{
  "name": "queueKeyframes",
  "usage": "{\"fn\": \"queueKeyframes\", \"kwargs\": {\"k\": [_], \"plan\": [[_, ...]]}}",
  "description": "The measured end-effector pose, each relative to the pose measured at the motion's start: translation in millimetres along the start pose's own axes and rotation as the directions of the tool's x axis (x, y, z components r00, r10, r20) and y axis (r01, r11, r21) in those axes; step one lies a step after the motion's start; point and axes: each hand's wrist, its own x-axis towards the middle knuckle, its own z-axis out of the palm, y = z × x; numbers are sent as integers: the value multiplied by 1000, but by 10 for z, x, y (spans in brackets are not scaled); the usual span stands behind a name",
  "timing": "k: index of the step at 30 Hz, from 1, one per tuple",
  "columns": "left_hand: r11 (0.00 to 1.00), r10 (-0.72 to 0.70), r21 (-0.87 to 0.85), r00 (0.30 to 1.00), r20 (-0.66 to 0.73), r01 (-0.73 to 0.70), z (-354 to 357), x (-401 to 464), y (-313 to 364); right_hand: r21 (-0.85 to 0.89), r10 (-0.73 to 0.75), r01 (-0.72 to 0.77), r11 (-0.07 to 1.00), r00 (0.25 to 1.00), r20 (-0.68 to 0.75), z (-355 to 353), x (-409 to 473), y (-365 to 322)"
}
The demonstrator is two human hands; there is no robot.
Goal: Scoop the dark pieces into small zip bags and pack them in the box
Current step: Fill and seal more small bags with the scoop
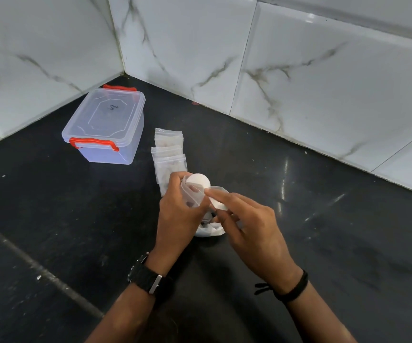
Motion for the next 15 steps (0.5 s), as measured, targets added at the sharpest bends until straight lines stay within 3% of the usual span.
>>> {"fn": "queueKeyframes", "kwargs": {"k": [4,7,10,12,15], "plan": [[999,-42,12,999,6,42,8,17,57,-21,-34,33,999,999,-40,28,-36,15],[999,-3,-33,1000,22,4,-15,3,16,241,159,-130,962,982,-104,43,-29,-21],[1000,4,-4,1000,-8,-4,-33,-13,-81,466,380,-256,847,905,-193,15,11,-19],[1000,-15,4,999,-33,15,-42,-26,-101,437,426,-318,841,888,-175,0,13,54],[998,-51,-27,998,-38,50,-52,-47,-122,155,345,-332,930,936,-64,55,-66,197]]}}
